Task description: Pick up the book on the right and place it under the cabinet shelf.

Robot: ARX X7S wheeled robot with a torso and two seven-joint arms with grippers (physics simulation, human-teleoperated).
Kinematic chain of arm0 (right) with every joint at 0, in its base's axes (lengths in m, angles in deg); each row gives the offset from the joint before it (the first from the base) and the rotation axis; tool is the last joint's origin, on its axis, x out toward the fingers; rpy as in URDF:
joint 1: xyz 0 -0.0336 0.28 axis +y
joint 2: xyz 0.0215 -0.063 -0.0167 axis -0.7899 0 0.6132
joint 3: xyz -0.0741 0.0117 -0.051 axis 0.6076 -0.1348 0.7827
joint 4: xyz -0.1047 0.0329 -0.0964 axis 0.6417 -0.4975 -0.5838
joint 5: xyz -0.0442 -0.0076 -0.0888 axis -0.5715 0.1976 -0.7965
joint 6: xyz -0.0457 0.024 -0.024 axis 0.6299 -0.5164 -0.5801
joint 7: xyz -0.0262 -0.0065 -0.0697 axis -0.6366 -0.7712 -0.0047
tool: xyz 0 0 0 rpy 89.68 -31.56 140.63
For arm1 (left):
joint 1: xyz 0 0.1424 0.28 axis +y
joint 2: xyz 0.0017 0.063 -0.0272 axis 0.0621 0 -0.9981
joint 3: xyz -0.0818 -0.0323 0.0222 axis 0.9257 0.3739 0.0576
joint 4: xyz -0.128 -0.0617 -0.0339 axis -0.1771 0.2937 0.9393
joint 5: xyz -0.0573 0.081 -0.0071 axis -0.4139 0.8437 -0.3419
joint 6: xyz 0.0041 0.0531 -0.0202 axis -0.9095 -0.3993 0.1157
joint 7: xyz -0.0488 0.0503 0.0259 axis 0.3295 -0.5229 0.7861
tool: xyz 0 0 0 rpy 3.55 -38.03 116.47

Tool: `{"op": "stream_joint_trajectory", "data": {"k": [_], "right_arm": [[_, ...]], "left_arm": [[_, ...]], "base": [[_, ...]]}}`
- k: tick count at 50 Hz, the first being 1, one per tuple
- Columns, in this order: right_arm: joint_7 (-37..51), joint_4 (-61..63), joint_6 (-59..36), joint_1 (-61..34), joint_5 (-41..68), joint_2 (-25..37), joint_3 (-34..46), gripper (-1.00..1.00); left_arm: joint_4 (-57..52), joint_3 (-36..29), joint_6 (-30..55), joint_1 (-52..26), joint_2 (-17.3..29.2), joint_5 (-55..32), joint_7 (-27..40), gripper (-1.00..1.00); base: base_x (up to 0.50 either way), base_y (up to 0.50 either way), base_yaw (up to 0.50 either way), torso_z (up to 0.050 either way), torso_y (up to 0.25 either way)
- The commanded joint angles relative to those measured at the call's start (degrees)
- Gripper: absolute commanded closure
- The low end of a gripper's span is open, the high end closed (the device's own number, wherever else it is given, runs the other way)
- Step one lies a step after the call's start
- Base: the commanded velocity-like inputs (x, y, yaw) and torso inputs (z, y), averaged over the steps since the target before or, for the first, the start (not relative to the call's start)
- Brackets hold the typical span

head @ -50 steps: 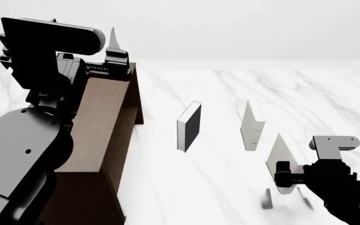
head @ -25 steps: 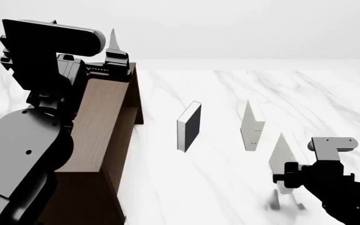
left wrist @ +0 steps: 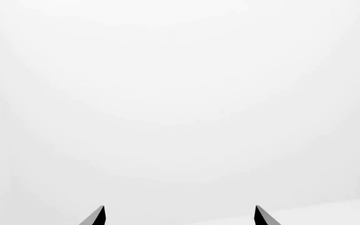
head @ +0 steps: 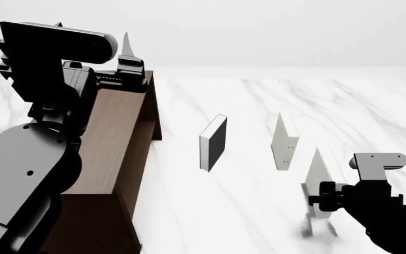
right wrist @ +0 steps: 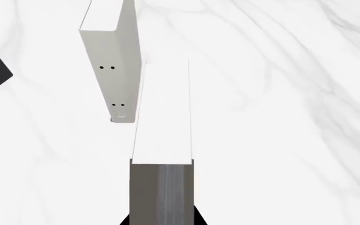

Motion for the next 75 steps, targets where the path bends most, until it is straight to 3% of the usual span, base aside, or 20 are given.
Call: {"op": "stream_joint_trajectory", "data": {"k": [1, 43, 75], "right_arm": [[2.48, 6.34, -2.81, -1.34, 1.0, 2.68, -2.93, 1.0], [12.93, 27.64, -11.84, -4.96, 19.01, 11.25, -16.58, 1.0], [16.78, 36.78, -7.59, -3.49, 32.48, 7.43, -25.68, 1.0]], "left_arm": [[-0.15, 0.06, 0.03, -0.1, 0.22, -0.23, 0.2, -1.0], [-1.75, 0.91, 2.7, -3.27, 0.86, -2.08, 1.11, -1.0], [-2.16, 0.65, 2.36, -3.73, 1.43, -2.4, 1.64, -1.0]], "base": [[0.0, 0.0, 0.0, 0.0, 0.0], [0.0, 0.0, 0.0, 0.0, 0.001], [0.0, 0.0, 0.0, 0.0, 0.001]]}}
